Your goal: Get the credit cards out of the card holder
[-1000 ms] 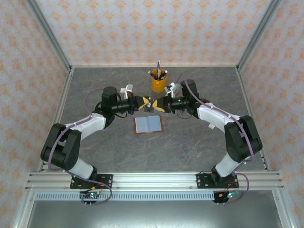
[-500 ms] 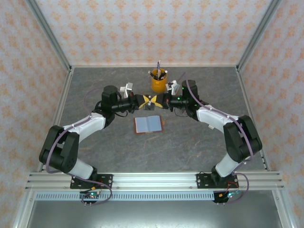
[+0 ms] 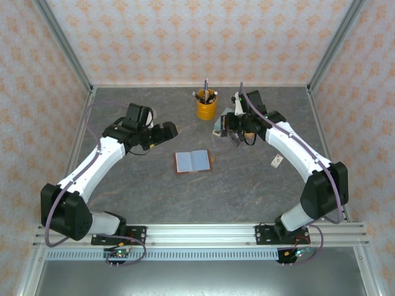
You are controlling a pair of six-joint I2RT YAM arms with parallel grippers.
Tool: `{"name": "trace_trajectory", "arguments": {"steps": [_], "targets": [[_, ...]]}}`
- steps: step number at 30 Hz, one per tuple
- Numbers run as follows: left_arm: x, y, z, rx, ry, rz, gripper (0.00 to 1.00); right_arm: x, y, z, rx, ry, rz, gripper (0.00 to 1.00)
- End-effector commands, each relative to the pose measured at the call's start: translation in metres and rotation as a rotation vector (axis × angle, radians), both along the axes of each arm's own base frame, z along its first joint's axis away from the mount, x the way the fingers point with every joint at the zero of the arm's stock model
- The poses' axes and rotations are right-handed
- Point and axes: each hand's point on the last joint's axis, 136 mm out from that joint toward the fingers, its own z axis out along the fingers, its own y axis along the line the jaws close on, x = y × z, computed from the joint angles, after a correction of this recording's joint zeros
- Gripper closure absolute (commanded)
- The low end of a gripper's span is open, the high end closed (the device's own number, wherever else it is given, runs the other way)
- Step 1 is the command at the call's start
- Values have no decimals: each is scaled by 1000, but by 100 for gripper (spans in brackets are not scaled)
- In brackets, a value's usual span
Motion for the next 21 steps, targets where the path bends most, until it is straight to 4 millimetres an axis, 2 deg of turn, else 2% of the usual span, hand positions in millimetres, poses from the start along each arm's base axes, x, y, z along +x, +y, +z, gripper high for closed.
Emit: {"name": "trace_trajectory", "arguments": {"steps": [1,4,9,13,16,21], "targets": [[-23,47,0,257,35,27,3,7,-50,-14,-350,-16,-25,100],[-26,63,9,331,19,45,0,17,-51,-20,-412,-1,17,100],[-31,71,13,354,15,38,0,28,-49,-41,-481,69,127,100],[-31,70,9,340,20,30,0,37,-58,-54,-524,117,165,100],[-30,66,7,326,26,19,0,45,-64,-61,-491,150,171,100],[-28,64,3,311,33,11,0,48,-63,-73,-419,202,212,100]]}}
